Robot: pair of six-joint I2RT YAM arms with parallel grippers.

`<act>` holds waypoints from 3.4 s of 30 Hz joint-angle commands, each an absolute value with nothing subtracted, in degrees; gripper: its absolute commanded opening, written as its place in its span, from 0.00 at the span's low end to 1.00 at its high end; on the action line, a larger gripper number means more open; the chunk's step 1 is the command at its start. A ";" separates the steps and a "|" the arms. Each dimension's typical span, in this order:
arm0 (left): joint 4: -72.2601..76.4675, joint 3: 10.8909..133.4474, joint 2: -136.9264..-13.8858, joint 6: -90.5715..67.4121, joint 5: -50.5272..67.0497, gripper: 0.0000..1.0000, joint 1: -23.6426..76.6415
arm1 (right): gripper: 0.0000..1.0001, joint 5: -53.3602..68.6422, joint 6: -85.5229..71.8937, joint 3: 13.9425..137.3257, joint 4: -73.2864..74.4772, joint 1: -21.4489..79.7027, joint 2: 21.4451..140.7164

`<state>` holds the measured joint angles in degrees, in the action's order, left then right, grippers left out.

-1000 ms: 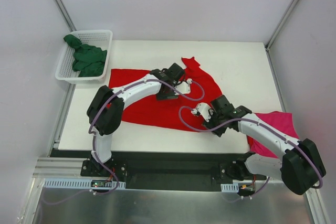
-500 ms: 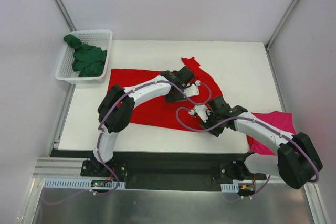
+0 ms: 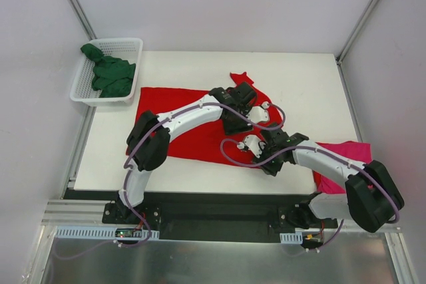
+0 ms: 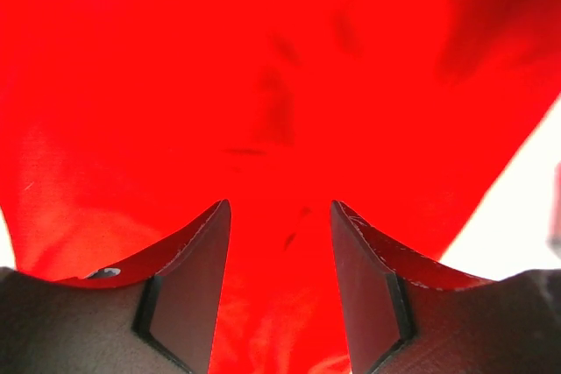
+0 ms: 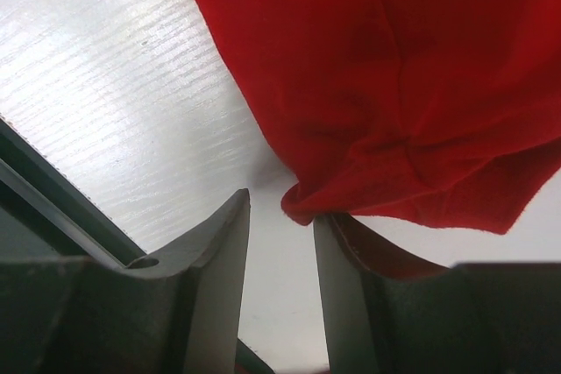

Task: Fold and stack the t-shirts
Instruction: Fold the flattened tshirt in 1/3 of the way

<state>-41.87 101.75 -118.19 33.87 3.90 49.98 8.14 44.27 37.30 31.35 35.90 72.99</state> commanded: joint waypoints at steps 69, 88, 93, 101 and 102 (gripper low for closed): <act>-42.45 99.32 -122.17 35.68 14.06 0.44 50.62 | 0.22 -12.20 53.88 37.18 27.16 30.76 73.65; -42.01 97.56 -121.20 35.77 14.24 0.44 50.71 | 0.20 -20.65 53.79 37.00 16.54 28.57 80.76; -41.75 96.51 -120.24 35.51 14.24 0.43 50.71 | 0.20 -22.58 55.19 38.92 13.63 26.29 84.46; -41.57 95.10 -119.18 35.25 14.15 0.43 50.71 | 0.19 -25.83 55.55 46.22 12.22 20.13 89.90; -41.49 94.92 -119.18 35.24 14.06 0.43 50.80 | 0.19 -25.93 55.29 46.93 12.39 18.82 90.35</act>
<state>-30.50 97.21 -124.97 29.19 4.23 46.37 -10.35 64.84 42.19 14.59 28.16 85.60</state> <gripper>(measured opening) 0.435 0.191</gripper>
